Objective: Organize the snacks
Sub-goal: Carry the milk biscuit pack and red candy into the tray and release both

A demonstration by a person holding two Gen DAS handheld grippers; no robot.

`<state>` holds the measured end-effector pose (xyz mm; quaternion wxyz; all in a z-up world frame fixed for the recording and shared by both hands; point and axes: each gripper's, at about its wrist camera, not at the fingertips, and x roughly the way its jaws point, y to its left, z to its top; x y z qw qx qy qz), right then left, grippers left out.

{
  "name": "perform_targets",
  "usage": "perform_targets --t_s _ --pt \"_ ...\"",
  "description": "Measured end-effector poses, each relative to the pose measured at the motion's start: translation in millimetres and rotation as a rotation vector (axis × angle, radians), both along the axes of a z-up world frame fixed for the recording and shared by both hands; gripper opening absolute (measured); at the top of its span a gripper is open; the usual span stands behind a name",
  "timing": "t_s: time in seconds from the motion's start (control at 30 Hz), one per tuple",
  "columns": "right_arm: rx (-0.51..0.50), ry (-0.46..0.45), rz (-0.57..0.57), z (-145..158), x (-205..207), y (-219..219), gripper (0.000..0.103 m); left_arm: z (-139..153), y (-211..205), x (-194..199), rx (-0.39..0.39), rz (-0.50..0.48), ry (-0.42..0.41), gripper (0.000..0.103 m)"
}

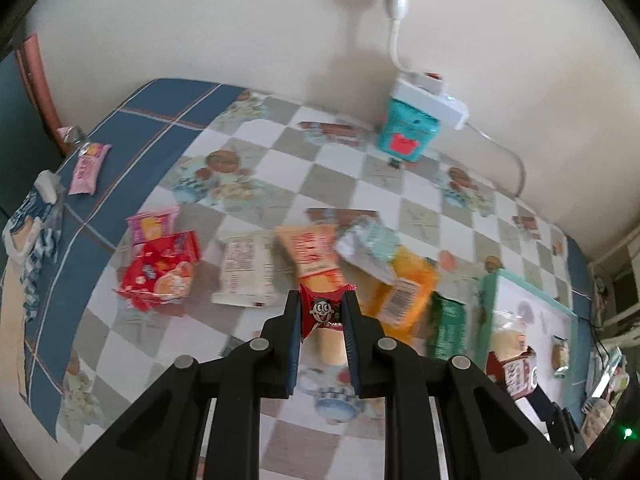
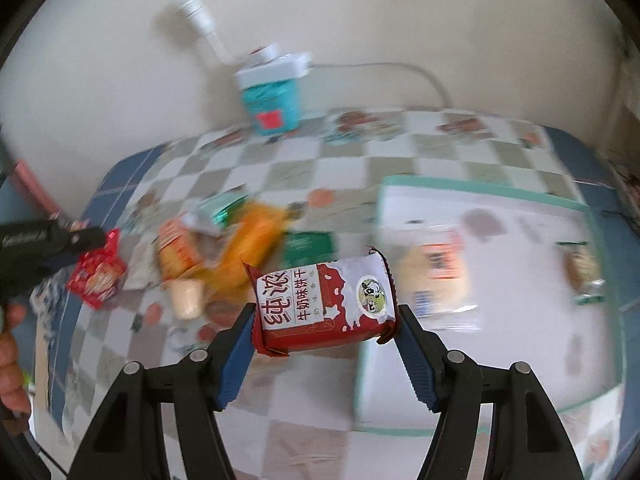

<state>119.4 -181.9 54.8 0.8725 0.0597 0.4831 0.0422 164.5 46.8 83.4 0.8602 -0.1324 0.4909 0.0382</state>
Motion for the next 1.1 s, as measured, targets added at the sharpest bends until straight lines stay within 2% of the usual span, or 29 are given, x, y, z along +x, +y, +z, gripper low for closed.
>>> perform_targets --t_s 0.2,0.4,0.53,0.63,0.87,1.1 --pt "-0.011 -0.019 -0.148 7 -7 -54 0.07 10 -34 -2 0.01 -0.068 -0.025 0.02" --pt "0.006 0.002 -0.32 1 -19 -120 0.07 13 -71 -5 0.009 -0.156 -0.03 0.02" --pt "-0.004 0.029 -0.459 -5 -34 -167 0.07 10 -112 -8 -0.013 -0.27 -0.021 0.02" --pt "0.0 0.041 -0.533 -10 -45 -194 0.07 9 -147 -13 0.001 -0.354 -0.019 0.02" --pt "0.008 0.059 -0.624 -18 -60 -228 0.07 3 -224 -34 0.033 -0.554 -0.005 0.021" --pt "0.028 0.071 -0.664 -27 -67 -243 0.071 -16 -277 -48 0.092 -0.671 0.039 0.021"
